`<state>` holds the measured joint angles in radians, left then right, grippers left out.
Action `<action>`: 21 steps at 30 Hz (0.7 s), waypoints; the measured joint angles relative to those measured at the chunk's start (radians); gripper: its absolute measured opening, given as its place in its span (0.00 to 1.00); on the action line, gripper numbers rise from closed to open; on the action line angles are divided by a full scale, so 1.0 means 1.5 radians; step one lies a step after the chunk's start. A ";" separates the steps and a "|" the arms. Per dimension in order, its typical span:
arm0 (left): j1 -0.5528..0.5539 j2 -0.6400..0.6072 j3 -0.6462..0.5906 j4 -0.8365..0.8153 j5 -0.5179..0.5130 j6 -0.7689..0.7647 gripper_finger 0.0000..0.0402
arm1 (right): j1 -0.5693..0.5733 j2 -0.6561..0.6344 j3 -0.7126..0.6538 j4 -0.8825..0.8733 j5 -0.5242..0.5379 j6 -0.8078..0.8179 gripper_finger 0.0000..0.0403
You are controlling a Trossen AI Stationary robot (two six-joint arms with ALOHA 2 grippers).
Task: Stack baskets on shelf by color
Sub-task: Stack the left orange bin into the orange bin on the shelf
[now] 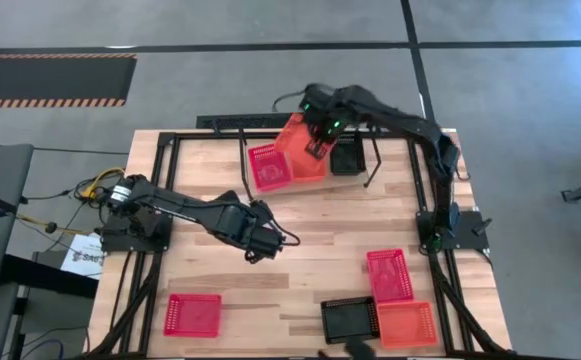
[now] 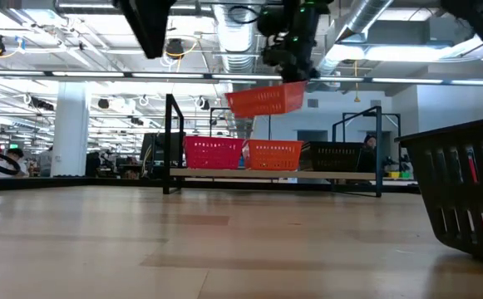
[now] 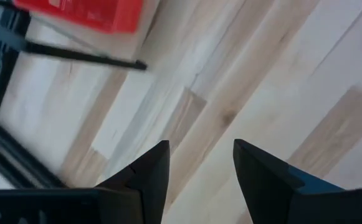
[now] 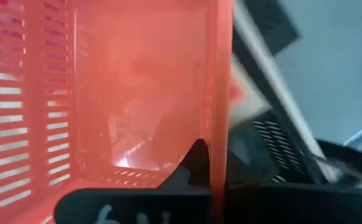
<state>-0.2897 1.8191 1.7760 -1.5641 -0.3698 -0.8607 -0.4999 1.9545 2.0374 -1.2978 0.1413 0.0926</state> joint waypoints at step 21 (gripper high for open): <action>-0.023 -0.116 -0.247 -0.006 0.044 0.212 0.36 | 0.041 -0.324 -0.484 0.415 0.034 0.467 0.00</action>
<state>-0.3248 1.6454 1.4057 -1.5724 -0.3033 -0.5432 -0.4381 1.4683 1.3109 -0.6757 0.1930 0.7929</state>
